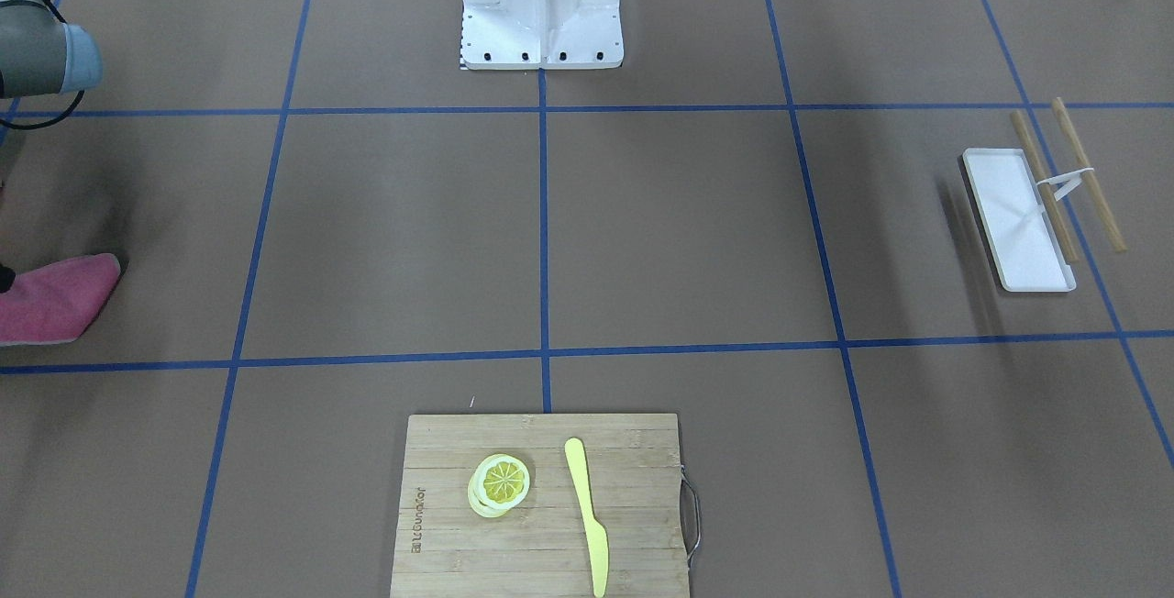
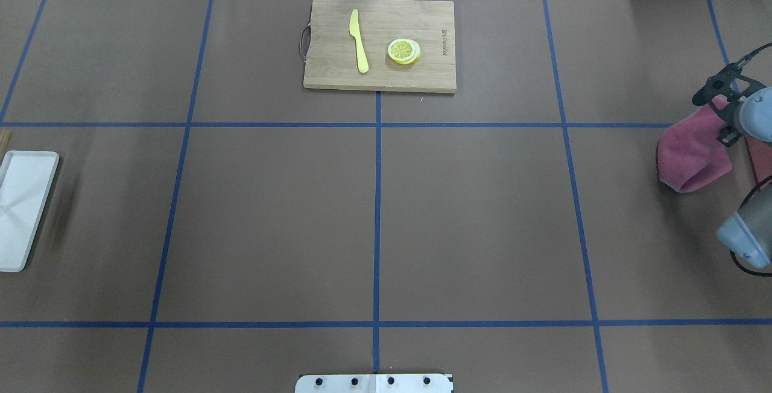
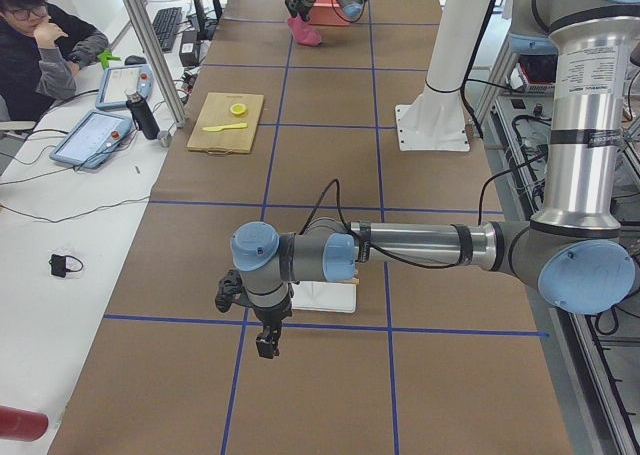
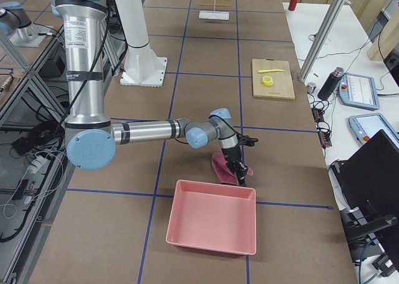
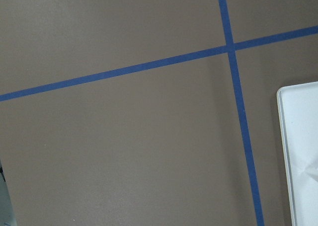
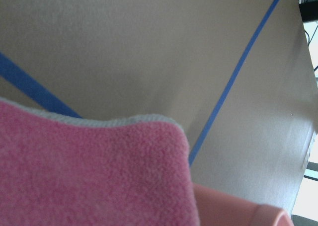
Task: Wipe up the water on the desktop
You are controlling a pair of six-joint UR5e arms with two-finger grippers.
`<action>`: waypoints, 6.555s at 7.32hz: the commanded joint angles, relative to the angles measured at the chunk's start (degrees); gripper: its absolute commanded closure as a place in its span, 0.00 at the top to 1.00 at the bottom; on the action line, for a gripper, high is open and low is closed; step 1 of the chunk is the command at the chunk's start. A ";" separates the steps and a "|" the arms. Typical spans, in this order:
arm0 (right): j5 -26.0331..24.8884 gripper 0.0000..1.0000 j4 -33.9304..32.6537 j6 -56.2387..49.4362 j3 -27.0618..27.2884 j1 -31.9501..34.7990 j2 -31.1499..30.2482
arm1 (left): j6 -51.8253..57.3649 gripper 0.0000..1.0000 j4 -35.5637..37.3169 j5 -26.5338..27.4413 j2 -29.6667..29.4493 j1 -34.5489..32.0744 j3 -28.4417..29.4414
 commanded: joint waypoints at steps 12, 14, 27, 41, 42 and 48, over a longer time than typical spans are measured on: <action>19.46 0.00 -42.74 23.78 34.17 -4.73 15.55 | -0.26 0.98 -0.63 0.00 0.33 0.00 0.30; 27.20 0.00 -44.86 15.03 34.29 7.12 14.58 | -0.53 0.98 -0.63 -0.09 1.12 -0.09 -0.05; 41.56 0.00 -22.22 -18.19 5.65 44.20 -5.82 | -13.27 0.98 -6.34 -11.07 5.87 -0.79 -3.22; 47.46 1.00 -20.08 -14.55 7.03 40.06 -7.57 | -13.27 0.98 -6.34 -11.07 5.87 -0.70 -2.96; 47.37 1.00 -20.08 -14.99 7.47 40.06 -7.84 | -13.27 0.98 -6.34 -11.07 5.87 -0.70 -2.87; 47.54 1.00 -20.08 -14.38 8.18 40.06 -7.93 | -13.27 0.98 -6.34 -11.07 5.87 -0.70 -2.78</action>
